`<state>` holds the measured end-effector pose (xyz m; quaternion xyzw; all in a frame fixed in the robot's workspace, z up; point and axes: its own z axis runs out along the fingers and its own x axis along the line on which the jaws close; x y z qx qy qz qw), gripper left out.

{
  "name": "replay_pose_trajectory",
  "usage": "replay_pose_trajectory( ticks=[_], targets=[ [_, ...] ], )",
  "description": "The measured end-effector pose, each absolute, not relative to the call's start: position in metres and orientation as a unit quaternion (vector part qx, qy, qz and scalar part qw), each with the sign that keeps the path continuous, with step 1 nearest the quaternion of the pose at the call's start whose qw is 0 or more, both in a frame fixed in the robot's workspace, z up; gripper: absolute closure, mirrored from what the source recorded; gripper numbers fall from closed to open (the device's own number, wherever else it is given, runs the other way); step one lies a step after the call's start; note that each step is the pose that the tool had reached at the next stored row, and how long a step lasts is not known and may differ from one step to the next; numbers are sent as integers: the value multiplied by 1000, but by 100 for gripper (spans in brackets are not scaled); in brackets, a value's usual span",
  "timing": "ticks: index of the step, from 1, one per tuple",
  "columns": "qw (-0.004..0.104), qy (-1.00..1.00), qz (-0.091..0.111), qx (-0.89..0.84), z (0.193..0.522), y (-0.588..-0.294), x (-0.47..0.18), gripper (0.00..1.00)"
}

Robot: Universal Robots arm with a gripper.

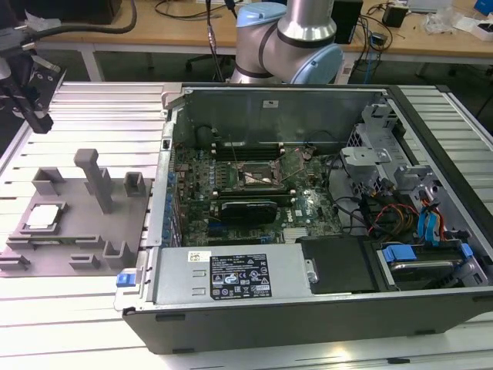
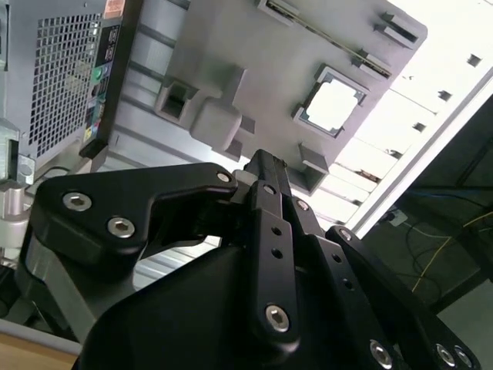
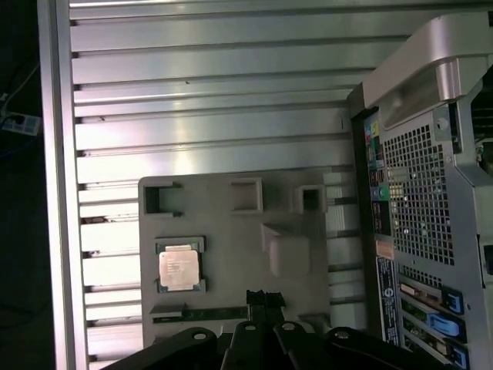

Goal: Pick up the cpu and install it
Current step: 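Reach for the cpu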

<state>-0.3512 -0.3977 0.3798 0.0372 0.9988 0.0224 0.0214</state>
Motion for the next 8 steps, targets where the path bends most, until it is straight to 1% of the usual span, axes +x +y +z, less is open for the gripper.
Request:
replay_pose_trajectory(
  ticks=[8],
  targets=[
    [21, 999, 22, 37, 369, -397, -364, 89]
  ],
)
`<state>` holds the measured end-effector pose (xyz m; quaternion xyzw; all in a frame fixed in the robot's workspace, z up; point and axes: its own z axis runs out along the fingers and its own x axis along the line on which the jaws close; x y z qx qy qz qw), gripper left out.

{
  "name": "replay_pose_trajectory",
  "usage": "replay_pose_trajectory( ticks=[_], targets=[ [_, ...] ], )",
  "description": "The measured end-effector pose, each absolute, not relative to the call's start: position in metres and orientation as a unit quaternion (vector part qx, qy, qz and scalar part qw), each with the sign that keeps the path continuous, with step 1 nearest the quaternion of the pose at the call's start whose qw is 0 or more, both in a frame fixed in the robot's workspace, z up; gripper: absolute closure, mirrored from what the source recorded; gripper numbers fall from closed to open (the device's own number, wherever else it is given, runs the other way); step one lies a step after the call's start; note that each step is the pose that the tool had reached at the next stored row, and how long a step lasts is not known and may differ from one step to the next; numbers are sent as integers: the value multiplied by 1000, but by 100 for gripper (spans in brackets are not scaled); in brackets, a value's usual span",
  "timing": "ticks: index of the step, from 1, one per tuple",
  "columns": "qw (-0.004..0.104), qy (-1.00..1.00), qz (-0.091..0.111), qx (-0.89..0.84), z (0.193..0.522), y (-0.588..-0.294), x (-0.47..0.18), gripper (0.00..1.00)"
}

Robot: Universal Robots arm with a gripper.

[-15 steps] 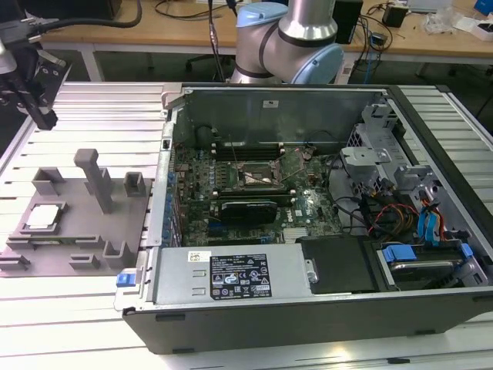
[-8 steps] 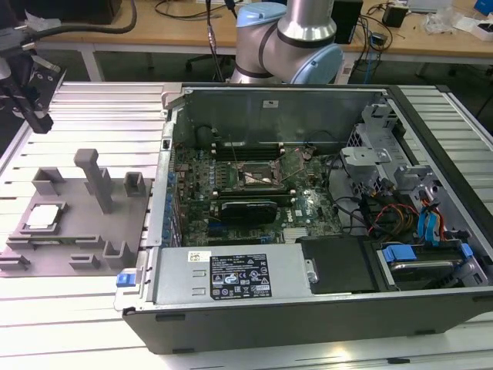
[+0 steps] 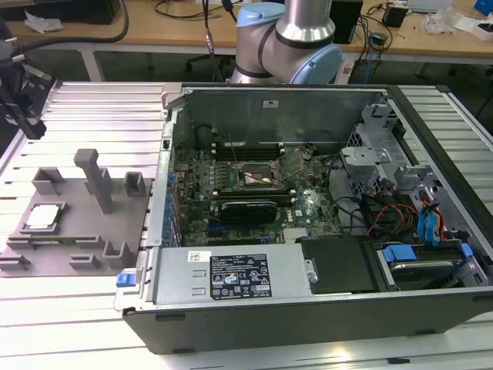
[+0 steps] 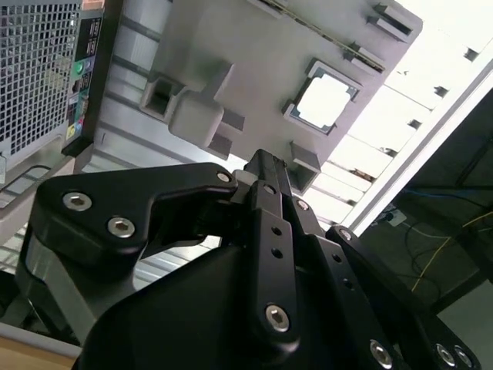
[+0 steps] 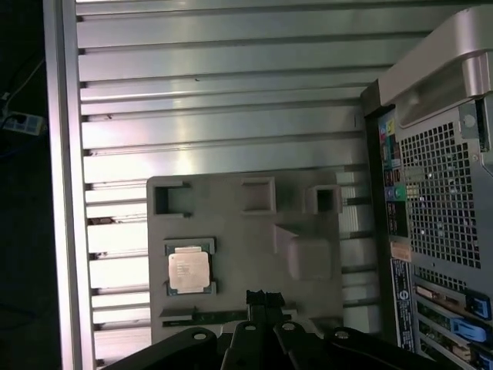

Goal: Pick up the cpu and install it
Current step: 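Reach for the cpu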

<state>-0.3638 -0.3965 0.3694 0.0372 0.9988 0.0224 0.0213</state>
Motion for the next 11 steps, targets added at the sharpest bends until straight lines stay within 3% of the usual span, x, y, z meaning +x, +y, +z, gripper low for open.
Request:
replay_pose_trajectory(
  ticks=[11],
  targets=[
    [21, 999, 22, 37, 342, -395, -371, 89]
  ],
)
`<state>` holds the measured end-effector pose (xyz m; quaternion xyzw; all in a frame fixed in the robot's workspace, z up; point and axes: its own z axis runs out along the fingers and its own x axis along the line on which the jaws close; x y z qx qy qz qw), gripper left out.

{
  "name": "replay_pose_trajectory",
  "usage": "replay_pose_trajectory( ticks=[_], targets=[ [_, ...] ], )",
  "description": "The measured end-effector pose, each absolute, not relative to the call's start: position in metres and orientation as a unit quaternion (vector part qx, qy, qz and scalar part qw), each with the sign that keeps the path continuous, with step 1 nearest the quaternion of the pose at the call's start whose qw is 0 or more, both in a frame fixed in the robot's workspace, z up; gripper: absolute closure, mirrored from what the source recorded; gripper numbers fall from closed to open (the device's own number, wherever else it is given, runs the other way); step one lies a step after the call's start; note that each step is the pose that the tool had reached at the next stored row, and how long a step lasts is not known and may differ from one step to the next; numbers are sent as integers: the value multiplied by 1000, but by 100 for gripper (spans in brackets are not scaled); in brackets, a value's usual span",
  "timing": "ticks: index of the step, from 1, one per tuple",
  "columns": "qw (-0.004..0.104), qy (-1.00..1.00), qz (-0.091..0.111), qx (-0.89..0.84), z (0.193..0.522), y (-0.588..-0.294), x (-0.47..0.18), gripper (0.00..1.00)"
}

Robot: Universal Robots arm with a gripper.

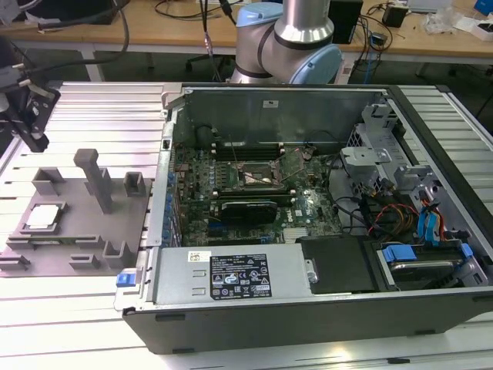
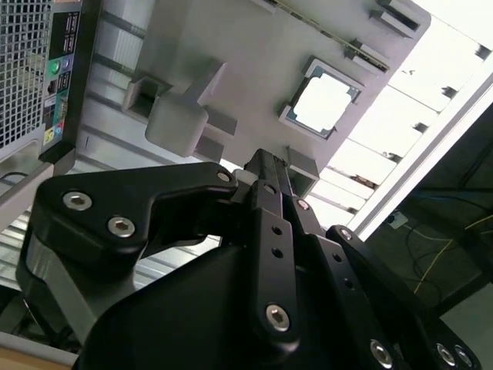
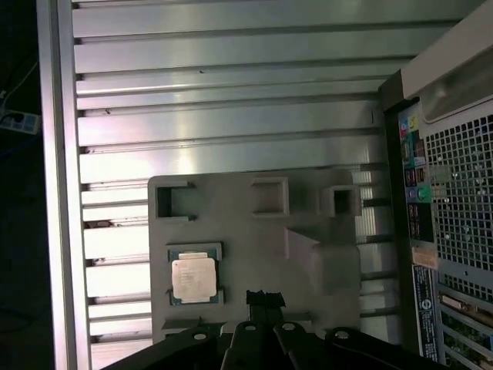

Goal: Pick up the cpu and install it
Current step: 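Reach for the cpu, then pick up the cpu and move it towards the insertion slot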

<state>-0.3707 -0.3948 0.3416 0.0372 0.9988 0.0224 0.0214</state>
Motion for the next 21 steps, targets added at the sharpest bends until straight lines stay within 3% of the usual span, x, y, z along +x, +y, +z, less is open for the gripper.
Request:
replay_pose_trajectory(
  ticks=[21],
  targets=[
    [21, 999, 22, 37, 304, -394, -388, 89]
  ],
)
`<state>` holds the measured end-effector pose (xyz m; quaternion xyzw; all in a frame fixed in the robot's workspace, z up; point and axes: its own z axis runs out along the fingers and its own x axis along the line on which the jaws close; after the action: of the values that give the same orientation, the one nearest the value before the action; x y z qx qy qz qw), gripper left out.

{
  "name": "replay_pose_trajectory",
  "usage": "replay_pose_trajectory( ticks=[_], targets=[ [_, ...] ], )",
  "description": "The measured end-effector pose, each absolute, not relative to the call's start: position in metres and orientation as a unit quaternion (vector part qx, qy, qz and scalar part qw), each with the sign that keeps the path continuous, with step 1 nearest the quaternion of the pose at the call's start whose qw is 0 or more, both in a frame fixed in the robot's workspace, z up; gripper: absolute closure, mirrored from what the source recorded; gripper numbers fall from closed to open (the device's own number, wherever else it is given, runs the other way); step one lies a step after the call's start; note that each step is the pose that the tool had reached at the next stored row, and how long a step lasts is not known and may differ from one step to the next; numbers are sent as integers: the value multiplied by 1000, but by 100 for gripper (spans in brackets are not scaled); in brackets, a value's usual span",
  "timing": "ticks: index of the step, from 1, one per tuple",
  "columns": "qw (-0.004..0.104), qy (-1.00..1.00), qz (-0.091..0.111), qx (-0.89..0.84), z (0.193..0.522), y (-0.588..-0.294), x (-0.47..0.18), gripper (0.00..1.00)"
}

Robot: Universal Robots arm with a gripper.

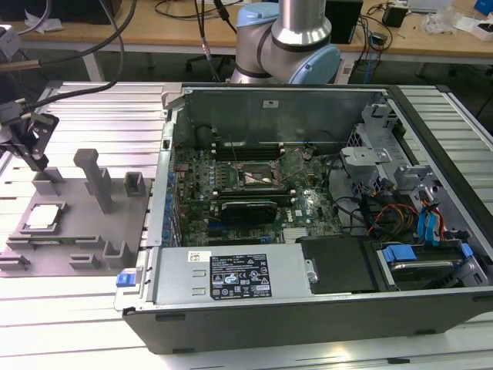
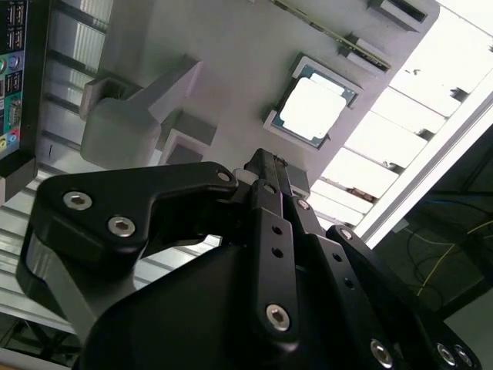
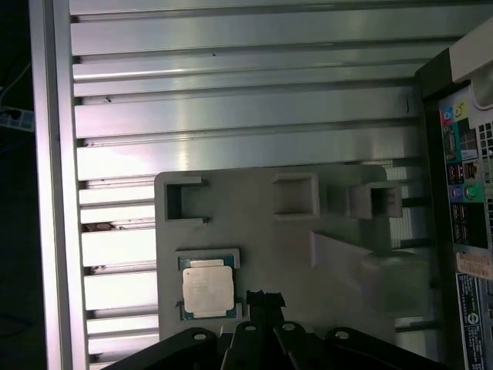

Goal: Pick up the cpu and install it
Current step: 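Pick up the cpu and move it towards the insertion slot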

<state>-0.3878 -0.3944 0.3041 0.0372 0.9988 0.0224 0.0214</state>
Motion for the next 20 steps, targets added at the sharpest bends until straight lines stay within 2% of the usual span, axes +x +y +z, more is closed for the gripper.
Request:
replay_pose_trajectory(
  ticks=[20],
  targets=[
    [21, 999, 22, 37, 300, -394, -402, 89]
  ],
)
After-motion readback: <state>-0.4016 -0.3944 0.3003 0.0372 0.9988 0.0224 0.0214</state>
